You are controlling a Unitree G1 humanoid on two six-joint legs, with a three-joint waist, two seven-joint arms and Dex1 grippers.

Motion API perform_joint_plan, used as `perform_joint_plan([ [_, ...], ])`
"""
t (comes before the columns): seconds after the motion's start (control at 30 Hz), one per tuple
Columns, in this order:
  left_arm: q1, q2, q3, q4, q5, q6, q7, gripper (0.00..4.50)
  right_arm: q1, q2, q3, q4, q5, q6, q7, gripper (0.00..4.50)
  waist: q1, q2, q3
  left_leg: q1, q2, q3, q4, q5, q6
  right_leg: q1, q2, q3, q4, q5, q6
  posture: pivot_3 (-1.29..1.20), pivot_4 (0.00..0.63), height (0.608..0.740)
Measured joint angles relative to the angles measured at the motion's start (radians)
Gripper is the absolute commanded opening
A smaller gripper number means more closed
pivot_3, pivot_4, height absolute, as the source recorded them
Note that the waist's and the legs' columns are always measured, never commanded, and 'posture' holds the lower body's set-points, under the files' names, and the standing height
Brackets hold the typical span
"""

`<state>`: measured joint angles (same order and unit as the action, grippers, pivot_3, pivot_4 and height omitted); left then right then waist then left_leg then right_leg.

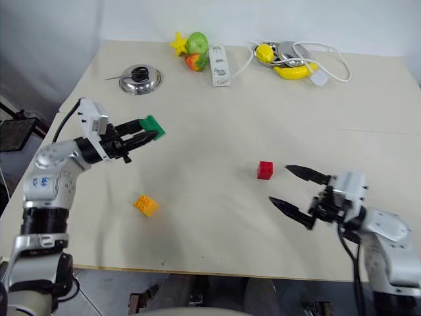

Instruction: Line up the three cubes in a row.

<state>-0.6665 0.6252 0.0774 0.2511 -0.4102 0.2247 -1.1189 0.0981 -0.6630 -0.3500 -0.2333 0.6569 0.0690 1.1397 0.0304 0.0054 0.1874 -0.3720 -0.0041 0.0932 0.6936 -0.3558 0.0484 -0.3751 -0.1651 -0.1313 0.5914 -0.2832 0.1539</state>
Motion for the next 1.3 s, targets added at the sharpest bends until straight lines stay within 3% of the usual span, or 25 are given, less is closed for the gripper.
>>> perform_joint_plan([
  [0.2, -0.205, -0.097, -0.255, 0.083, 0.074, 0.015, -0.24, 1.49, 0.081, -0.032, -0.095, 0.0, 0.015, 0.004, 0.018, 4.5, -0.006, 0.0, 0.0, 0.0, -0.001, 0.001, 0.0, 0.0, 0.0, 0.0, 0.002, 0.001, 0.0, 0.0, 0.0, 0.0, 0.15, 0.74],
  [0.4, -0.336, -0.246, -0.413, 0.34, 0.257, -0.036, -0.2, 1.49, 0.131, -0.036, -0.132, -0.009, 0.031, 0.009, 0.028, 4.5, -0.007, 0.0, 0.0, 0.0, 0.0, 0.002, 0.0, 0.0, 0.0, -0.001, 0.003, 0.002, 0.0, 0.0, 0.0, 0.0, 0.15, 0.74],
  [0.53, -0.358, -0.286, -0.418, 0.535, 0.332, -0.119, -0.134, 1.49, 0.192, -0.024, -0.153, -0.034, 0.035, -0.004, 0.033, 4.5, -0.006, -0.002, 0.001, -0.001, 0.001, 0.001, 0.0, 0.0, 0.0, -0.002, 0.003, 0.001, 0.0, 0.0, 0.0, 0.0, 0.15, 0.74],
  [0.73, -0.408, -0.318, -0.393, 0.671, 0.364, -0.219, -0.105, 1.49, 0.216, 0.031, -0.197, -0.023, 0.053, -0.092, 0.083, 4.5, -0.004, -0.003, 0.002, -0.001, 0.003, 0.001, 0.004, 0.0, 0.002, -0.001, 0.0, 0.002, 0.001, 0.001, 0.002, 0.0, 0.15, 0.74],
  [1.1, -0.427, -0.336, -0.349, 0.748, 0.382, -0.282, -0.134, 1.49, 0.195, 0.092, -0.118, -0.04, 0.077, -0.112, 0.106, 4.5, -0.006, -0.003, 0.001, -0.002, 0.004, 0.0, 0.005, 0.0, 0.002, -0.001, 0.0, 0.002, 0.002, 0.001, 0.002, 0.0, 0.15, 0.74],
  [1.3, -0.423, -0.336, -0.302, 0.748, 0.375, -0.298, -0.144, 3.4, 0.155, 0.092, -0.082, -0.017, 0.075, -0.113, 0.124, 4.5, -0.005, -0.003, 0.001, -0.003, 0.003, 0.0, 0.005, 0.0, 0.003, -0.001, 0.0, 0.001, 0.002, 0.001, 0.002, 0.0, 0.15, 0.74],
])
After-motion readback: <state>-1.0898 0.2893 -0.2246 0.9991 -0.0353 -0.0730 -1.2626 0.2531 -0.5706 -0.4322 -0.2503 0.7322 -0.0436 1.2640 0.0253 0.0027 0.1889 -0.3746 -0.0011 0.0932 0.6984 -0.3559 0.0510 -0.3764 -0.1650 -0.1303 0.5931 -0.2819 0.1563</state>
